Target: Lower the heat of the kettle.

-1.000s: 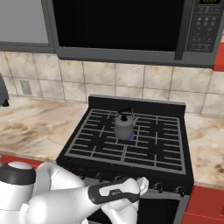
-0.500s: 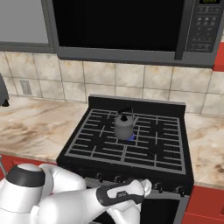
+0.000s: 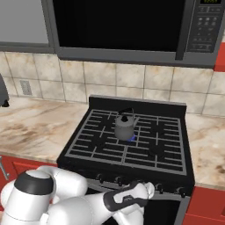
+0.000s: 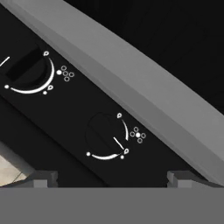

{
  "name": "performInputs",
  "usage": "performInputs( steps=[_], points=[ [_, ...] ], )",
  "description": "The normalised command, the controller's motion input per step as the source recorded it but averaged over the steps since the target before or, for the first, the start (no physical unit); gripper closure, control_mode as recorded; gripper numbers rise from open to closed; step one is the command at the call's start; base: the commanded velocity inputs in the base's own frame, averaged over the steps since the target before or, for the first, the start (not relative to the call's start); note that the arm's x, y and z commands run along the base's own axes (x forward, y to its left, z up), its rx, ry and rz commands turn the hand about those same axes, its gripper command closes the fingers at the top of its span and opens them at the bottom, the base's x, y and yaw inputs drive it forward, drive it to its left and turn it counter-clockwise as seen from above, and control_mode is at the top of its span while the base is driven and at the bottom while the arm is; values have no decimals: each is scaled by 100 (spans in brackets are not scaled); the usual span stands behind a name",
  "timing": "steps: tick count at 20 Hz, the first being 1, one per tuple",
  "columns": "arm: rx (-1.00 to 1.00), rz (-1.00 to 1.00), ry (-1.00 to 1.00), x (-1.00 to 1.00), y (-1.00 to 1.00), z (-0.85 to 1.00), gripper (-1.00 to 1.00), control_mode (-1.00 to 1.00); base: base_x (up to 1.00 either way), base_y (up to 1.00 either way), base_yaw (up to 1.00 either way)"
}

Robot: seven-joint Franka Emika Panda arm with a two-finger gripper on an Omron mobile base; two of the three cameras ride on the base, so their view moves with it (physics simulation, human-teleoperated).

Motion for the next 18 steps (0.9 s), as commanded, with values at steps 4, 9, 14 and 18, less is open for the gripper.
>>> performInputs(
  steps=[4,9,14,18],
  points=[
    [2,0,0,8,-1,-8,-100,-100,0,0,0],
    [2,0,0,11,0,-7,-100,-100,0,0,0],
    [2,0,0,10,0,-7,-100,-100,0,0,0],
    [2,0,0,6,-3,-6,-100,-100,0,0,0]
  ],
)
